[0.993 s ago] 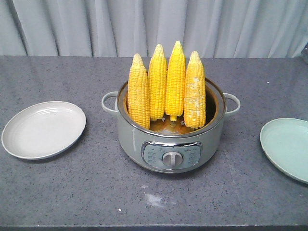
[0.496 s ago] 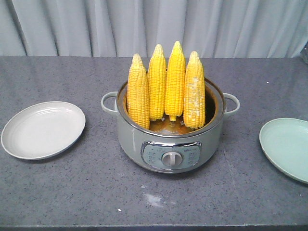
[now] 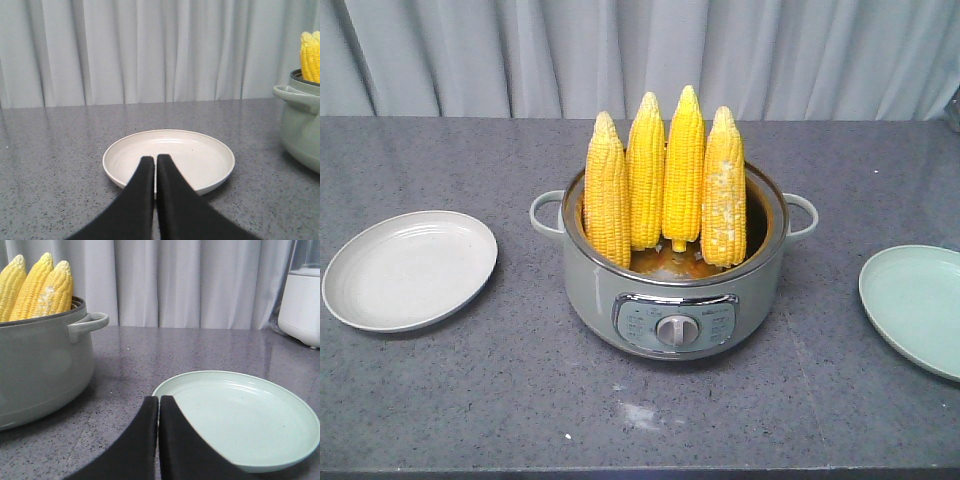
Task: Distribute corn equally
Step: 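Drive closer and center the base on the corn pot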
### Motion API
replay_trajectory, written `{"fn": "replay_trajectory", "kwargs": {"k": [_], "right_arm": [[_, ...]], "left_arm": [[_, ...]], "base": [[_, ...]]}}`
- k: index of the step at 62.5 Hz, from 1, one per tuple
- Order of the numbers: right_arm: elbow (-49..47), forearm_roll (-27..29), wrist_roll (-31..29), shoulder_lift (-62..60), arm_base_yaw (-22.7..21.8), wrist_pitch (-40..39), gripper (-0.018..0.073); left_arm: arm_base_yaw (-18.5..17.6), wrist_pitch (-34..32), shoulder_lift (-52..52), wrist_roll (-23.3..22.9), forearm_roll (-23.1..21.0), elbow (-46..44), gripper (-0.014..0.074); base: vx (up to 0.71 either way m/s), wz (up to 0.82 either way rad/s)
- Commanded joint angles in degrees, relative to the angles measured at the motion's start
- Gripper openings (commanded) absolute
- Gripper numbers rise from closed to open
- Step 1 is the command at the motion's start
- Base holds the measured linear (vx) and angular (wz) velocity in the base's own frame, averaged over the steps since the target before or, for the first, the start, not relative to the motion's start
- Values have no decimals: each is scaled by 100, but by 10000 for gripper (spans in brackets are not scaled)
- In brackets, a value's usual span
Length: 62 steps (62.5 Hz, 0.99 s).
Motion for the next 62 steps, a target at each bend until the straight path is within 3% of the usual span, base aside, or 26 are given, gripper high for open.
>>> {"fn": "replay_trajectory", "kwargs": {"k": [1, 62], "right_arm": [[61, -15, -7, -25, 10, -425, -3], [61, -15, -7, -25, 10, -425, -3]], "left_arm": [[6, -448, -97, -62, -39, 83, -6], [6, -448, -97, -62, -39, 83, -6]], "base": [[0, 0], [0, 0]]}}
